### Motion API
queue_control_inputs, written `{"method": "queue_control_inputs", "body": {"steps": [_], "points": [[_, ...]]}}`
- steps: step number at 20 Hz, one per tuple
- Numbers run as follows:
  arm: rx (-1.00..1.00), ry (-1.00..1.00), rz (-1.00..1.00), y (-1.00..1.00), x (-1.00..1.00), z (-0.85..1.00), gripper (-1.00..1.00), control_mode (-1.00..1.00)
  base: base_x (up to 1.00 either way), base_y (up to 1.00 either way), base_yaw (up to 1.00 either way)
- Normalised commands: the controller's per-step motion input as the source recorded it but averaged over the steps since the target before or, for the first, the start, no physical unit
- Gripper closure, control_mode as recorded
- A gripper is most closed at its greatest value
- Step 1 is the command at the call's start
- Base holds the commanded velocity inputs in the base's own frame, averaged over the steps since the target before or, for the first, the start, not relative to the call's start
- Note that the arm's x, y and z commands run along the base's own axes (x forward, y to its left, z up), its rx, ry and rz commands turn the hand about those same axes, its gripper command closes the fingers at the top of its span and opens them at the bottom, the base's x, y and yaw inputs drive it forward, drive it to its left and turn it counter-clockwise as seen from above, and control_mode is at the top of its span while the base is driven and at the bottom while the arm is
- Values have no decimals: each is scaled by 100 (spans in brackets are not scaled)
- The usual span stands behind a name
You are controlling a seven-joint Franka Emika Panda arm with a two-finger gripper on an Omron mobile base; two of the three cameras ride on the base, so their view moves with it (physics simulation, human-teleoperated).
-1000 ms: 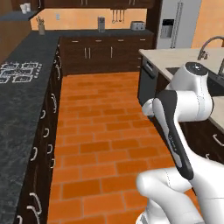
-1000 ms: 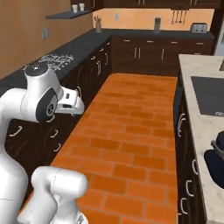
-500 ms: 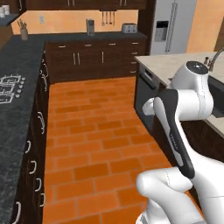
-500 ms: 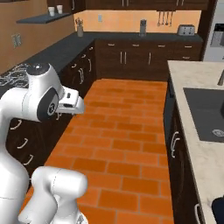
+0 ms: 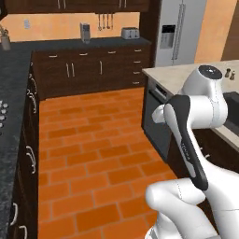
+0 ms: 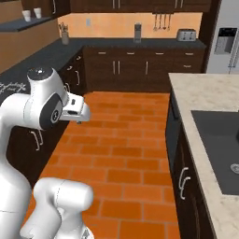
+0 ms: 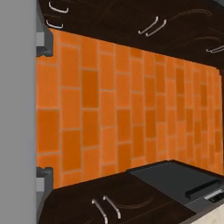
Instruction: Navigate to the coffee machine.
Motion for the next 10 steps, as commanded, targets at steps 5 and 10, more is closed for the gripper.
{"method": "queue_control_inputs", "body": {"steps": [5, 10], "points": [[0, 0, 0, 0, 0, 0, -100, 100, 100, 20, -19], [0, 0, 0, 0, 0, 0, -100, 100, 100, 22, -17]]}}
